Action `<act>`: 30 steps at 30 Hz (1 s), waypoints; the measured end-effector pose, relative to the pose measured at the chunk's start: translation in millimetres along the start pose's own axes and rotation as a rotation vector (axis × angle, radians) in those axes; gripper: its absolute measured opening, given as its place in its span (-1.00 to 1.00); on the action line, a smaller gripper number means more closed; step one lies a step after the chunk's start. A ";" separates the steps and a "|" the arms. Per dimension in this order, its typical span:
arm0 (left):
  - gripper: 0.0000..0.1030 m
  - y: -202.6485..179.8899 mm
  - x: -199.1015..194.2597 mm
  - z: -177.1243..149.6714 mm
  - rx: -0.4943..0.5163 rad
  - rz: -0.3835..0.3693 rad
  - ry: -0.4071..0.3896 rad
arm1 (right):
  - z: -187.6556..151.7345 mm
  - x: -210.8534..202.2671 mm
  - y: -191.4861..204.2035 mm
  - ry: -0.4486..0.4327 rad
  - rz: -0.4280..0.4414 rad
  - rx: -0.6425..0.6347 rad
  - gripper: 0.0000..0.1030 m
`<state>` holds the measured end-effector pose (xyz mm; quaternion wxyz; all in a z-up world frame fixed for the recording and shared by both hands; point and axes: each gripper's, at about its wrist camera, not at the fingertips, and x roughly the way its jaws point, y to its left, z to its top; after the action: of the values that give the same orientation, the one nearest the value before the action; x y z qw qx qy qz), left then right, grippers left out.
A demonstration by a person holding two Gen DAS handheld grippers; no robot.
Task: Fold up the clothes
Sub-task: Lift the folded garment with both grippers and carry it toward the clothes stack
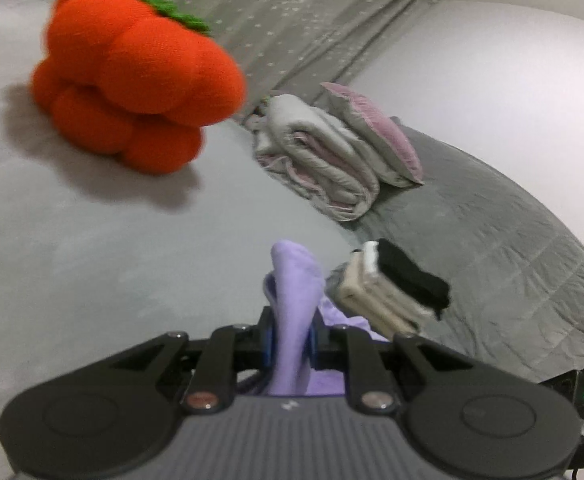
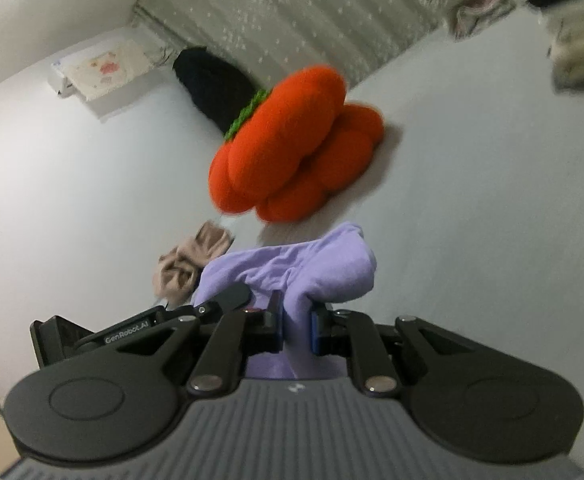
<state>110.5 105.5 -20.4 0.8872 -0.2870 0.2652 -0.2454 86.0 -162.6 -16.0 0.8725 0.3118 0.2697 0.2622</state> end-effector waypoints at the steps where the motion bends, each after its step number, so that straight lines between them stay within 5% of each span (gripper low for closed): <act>1: -0.70 -8.4 6.0 4.3 0.010 -0.014 -0.001 | 9.4 -6.0 -0.6 -0.011 -0.014 -0.011 -0.71; 16: -0.70 -138.1 137.2 66.5 0.181 -0.195 0.018 | 149.5 -71.6 -21.6 -0.179 -0.202 -0.169 -0.71; 30: -0.70 -195.9 272.5 98.0 0.237 -0.303 0.056 | 252.7 -90.1 -74.0 -0.232 -0.372 -0.305 -0.71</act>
<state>316.2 -157.6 83.1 0.8599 -0.2102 0.2126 -0.4137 203.1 -370.2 127.8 0.9678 0.1495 0.1777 0.0973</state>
